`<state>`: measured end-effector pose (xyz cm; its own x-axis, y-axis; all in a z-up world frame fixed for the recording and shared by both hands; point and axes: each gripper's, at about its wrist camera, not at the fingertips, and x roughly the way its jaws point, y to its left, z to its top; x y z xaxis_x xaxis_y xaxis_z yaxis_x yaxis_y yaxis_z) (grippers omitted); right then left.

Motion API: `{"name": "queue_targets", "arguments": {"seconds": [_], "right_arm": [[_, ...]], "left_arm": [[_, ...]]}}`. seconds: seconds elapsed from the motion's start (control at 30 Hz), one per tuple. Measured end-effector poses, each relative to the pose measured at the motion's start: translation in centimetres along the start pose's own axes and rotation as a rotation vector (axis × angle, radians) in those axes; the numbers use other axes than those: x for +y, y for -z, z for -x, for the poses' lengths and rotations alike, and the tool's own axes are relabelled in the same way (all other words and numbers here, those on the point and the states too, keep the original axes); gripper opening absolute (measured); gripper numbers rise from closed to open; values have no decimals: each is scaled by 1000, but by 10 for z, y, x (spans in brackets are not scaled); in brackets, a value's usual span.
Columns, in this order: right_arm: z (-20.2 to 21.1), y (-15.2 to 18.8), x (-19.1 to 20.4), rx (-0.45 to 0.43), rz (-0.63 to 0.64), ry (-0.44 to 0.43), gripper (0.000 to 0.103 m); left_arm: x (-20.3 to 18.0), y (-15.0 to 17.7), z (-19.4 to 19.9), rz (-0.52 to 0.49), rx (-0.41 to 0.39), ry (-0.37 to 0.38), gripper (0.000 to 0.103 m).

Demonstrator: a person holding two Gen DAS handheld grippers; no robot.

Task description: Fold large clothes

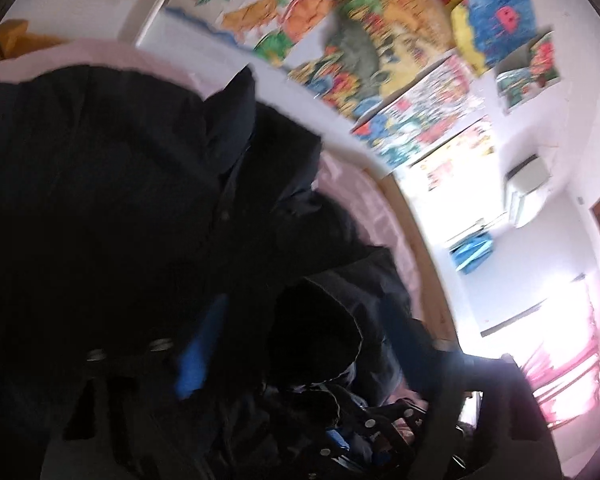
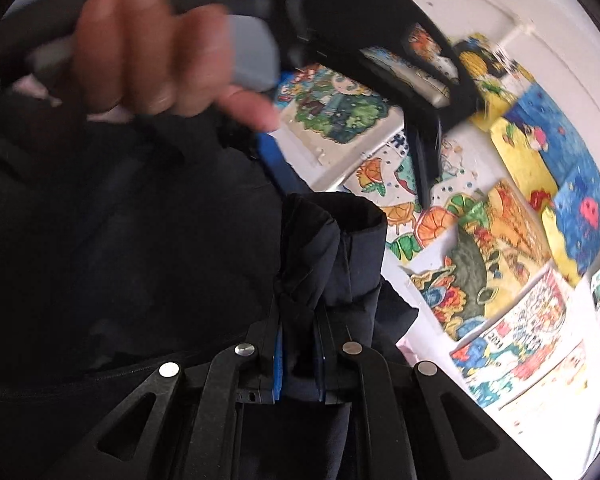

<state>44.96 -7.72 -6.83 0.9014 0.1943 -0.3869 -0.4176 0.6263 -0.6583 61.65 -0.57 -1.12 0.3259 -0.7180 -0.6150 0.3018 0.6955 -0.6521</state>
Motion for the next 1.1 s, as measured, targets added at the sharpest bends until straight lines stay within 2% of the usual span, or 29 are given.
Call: {"name": "queue_targets", "arguments": {"seconds": [0.07, 0.1, 0.13, 0.17, 0.23, 0.3, 0.37, 0.43, 0.57, 0.63, 0.77, 0.8, 0.87, 1.0, 1.1], "right_arm": [[-2, 1, 6, 7, 29, 9, 12], [-4, 1, 5, 10, 38, 10, 12], [-6, 2, 8, 18, 49, 7, 12], [-7, 2, 10, 23, 60, 9, 13], [-7, 4, 15, 24, 100, 23, 16], [-3, 3, 17, 18, 130, 29, 30], [7, 1, 11, -4, 111, 32, 65], [18, 1, -1, -22, 78, 50, 80], [31, 11, -46, 13, -54, 103, 93], [27, 22, -74, 72, -151, 125, 93], [-4, 59, -143, 262, -439, 126, 93], [-19, 78, -164, 318, -533, 131, 93], [-41, 107, -181, 410, -623, 154, 93], [-80, 151, -176, 536, -603, 169, 93], [-96, 167, -152, 573, -562, 151, 93]], "left_arm": [[2, 3, -7, 8, 25, -19, 31], [4, 5, -9, 15, 29, -32, 25], [4, 6, -10, 11, 33, -50, 10], [5, 8, -12, 4, 32, -67, 4], [5, 10, -11, -21, 1, -84, 2], [3, 8, -6, -70, -33, -114, 2], [5, 5, 2, -99, -67, -137, 2], [11, 1, 11, -134, -110, -182, 2], [30, -2, 17, -178, -159, -290, 2], [38, -2, 11, -187, -158, -340, 2], [61, 7, -10, -188, -116, -446, 2], [67, 8, -15, -185, -115, -480, 2], [82, 12, -26, -158, -116, -531, 2], [103, 16, -35, -126, -112, -554, 3], [104, 22, -26, -103, -118, -503, 6]]}}
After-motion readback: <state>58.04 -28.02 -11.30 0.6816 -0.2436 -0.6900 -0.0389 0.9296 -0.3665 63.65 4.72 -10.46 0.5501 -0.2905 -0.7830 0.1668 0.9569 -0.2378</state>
